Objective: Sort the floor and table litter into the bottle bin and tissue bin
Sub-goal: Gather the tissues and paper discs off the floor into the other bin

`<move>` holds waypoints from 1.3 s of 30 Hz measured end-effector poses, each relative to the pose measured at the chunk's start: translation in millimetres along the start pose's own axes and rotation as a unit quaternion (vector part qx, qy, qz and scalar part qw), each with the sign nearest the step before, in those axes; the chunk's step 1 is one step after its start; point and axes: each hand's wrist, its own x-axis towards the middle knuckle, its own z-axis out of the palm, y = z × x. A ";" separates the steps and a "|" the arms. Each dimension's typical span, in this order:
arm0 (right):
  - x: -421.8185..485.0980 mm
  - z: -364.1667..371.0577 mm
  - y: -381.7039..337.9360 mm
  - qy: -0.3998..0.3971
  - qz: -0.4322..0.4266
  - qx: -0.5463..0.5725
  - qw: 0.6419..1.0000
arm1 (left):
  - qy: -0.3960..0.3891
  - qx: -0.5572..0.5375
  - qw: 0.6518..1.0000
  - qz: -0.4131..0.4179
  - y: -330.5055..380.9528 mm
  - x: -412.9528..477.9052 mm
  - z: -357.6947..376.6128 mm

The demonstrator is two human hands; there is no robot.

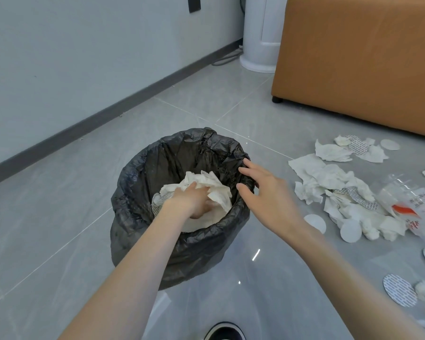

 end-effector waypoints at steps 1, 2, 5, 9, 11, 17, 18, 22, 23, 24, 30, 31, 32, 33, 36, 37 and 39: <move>0.4 0.0 -0.5 -0.002 -0.001 0.002 1.000 | 0.023 -0.012 1.000 0.003 -0.4 -4.7 -3.2; 0.4 -0.1 -0.9 -0.002 -0.002 0.008 1.000 | 0.055 -0.013 0.998 0.016 -1.1 -9.0 -5.7; 0.6 -4.8 -2.1 0.026 0.009 0.059 0.998 | 0.181 -0.012 0.983 0.036 -0.6 -23.4 -12.7; -2.9 -19.2 5.7 0.064 0.054 0.101 0.991 | 0.299 -0.124 0.945 -0.046 14.5 -46.8 -27.2; -5.4 -27.4 14.3 0.073 0.074 0.106 0.989 | 0.355 -0.164 0.919 -0.059 28.5 -55.6 -36.8; -20.5 -54.8 60.1 0.106 0.129 0.096 0.981 | 0.442 -0.218 0.870 0.020 87.4 -64.0 -61.7; -24.8 -60.0 71.2 0.110 0.144 0.097 0.979 | 0.446 -0.221 0.867 0.029 98.4 -62.1 -63.8; -46.2 -83.7 119.5 0.136 0.210 0.102 0.963 | 0.409 -0.210 0.884 0.081 151.1 -44.8 -60.2; -52.4 -88.8 131.8 0.140 0.226 0.106 0.958 | 0.395 -0.209 0.889 0.099 164.4 -39.7 -55.6; -59.2 -93.8 143.6 0.142 0.241 0.107 0.954 | 0.378 -0.207 0.895 0.116 177.6 -34.7 -49.9; -104.4 -121.7 203.2 0.085 0.329 0.029 0.940 | 0.238 -0.175 0.941 0.163 244.7 10.0 3.7; -112.3 -124.8 210.6 0.065 0.345 0.010 0.936 | 0.211 -0.161 0.948 0.174 254.8 18.5 14.0; -119.6 -126.9 217.8 0.049 0.355 -0.008 0.934 | 0.186 -0.148 0.954 0.186 264.1 26.6 23.1; -126.1 -128.3 224.9 0.039 0.358 -0.021 0.933 | 0.162 -0.134 0.957 0.198 272.5 35.1 31.2; -139.6 -131.8 239.0 0.034 0.365 -0.021 0.930 | 0.117 -0.080 0.966 0.217 290.5 59.4 46.1; -141.4 -134.0 244.0 0.041 0.368 -0.017 0.929 | 0.111 -0.045 0.967 0.225 296.5 67.4 48.2; -140.6 -138.5 252.4 0.058 0.372 -0.018 0.926 | 0.102 0.026 0.965 0.239 308.6 82.7 49.6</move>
